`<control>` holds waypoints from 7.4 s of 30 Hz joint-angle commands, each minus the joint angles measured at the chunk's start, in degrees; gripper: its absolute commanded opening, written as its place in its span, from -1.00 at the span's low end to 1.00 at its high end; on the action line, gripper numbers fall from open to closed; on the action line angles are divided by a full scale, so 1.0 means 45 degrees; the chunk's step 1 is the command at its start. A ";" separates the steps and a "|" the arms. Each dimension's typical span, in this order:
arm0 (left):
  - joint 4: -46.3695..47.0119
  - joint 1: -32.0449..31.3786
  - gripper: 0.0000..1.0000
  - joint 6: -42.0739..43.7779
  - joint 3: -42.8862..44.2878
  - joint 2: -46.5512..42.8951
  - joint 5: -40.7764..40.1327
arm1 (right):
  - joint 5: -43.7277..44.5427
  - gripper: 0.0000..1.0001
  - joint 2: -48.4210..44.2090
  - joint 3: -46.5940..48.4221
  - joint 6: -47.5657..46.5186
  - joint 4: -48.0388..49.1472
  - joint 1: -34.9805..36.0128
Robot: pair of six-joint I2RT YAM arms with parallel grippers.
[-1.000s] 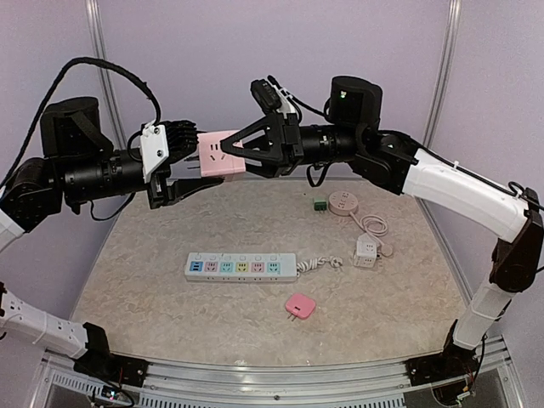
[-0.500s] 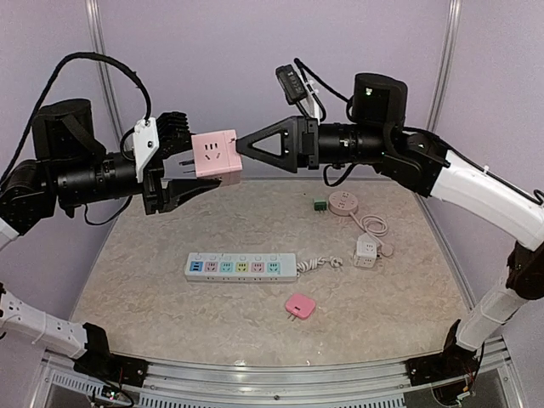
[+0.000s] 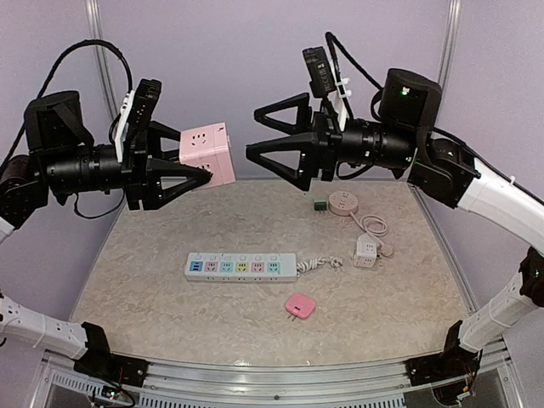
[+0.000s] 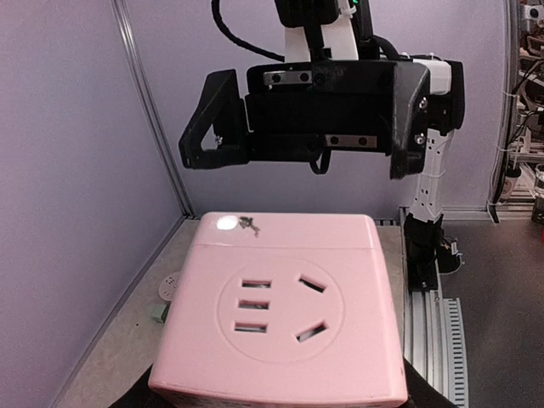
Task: Insert the plug
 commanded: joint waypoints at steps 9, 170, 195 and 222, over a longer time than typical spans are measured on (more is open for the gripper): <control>0.0340 0.0150 -1.00 -0.0737 0.0209 0.0346 0.0927 | -0.0180 0.96 0.1331 0.1241 -0.0255 -0.1291 0.0815; -0.5818 0.8905 0.98 0.3260 -0.3713 0.5886 -0.1852 | 0.7683 -1.00 1.1538 0.8563 0.7613 -1.8964 -0.0366; -0.5749 0.8917 0.98 0.3278 -0.3858 0.5708 -0.1861 | 0.8085 -1.00 1.2140 0.8501 0.7371 -1.8470 -0.0685; -0.6498 0.6673 0.92 0.5797 -0.1508 0.4049 -0.2217 | 0.3711 -1.00 0.9670 0.7603 0.7585 -1.3748 -0.0844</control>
